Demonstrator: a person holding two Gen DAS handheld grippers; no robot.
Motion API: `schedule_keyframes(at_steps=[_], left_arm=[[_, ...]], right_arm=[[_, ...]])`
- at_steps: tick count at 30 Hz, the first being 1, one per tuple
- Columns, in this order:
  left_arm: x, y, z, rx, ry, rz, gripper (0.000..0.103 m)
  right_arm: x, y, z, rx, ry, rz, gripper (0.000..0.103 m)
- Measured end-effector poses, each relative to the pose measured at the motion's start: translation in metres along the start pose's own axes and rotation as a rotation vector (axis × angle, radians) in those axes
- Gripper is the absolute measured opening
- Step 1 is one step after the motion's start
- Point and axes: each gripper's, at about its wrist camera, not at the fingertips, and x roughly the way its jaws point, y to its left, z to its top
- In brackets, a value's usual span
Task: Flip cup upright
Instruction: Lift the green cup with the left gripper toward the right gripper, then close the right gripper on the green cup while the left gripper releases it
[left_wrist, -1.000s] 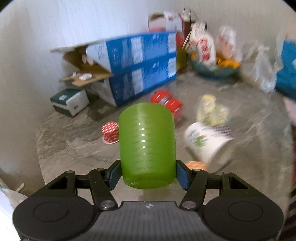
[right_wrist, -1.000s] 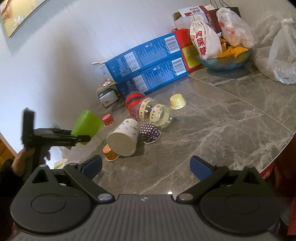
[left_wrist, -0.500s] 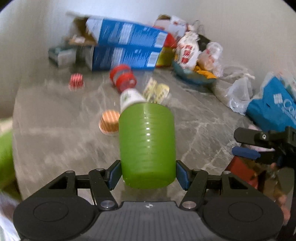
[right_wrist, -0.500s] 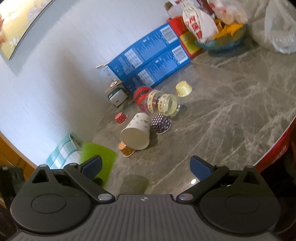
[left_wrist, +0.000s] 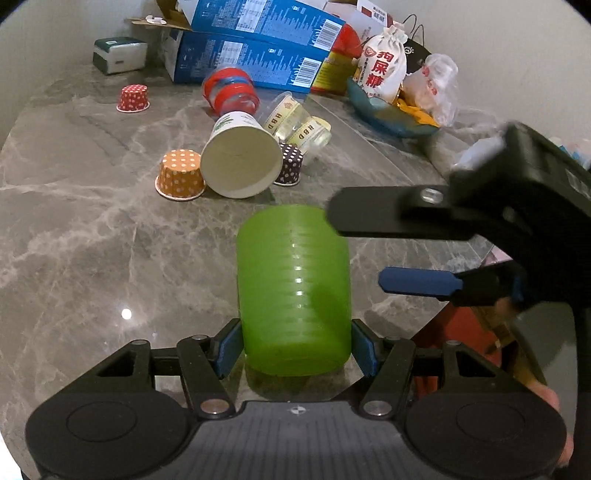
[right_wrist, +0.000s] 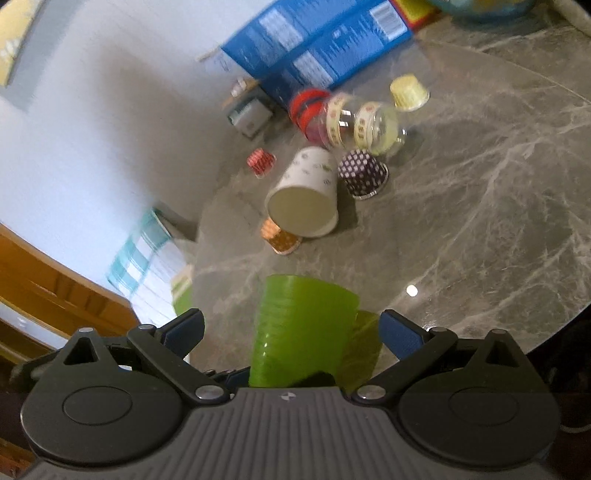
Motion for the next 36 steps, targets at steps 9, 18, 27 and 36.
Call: schedule_keyframes(at_steps=[9,18,27,36], left_arm=[[0.0,-0.002,-0.005,-0.009,0.0,-0.019,0.065],[0.0,0.002,-0.006,-0.026,-0.003,-0.042,0.065],[-0.002,0.004,-0.007,-0.018,-0.007,-0.042,0.065],[-0.013,0.006,-0.013,0.002,-0.025,-0.024,0.087]], right_arm=[[0.025,0.001,0.004,0.005,0.109,-0.042,0.097],[0.038,0.004,0.01,-0.023,0.157,-0.091,0.082],[0.04,0.007,0.009,-0.057,0.161,-0.092,0.075],[0.043,0.007,0.008,-0.06,0.167,-0.064,0.074]])
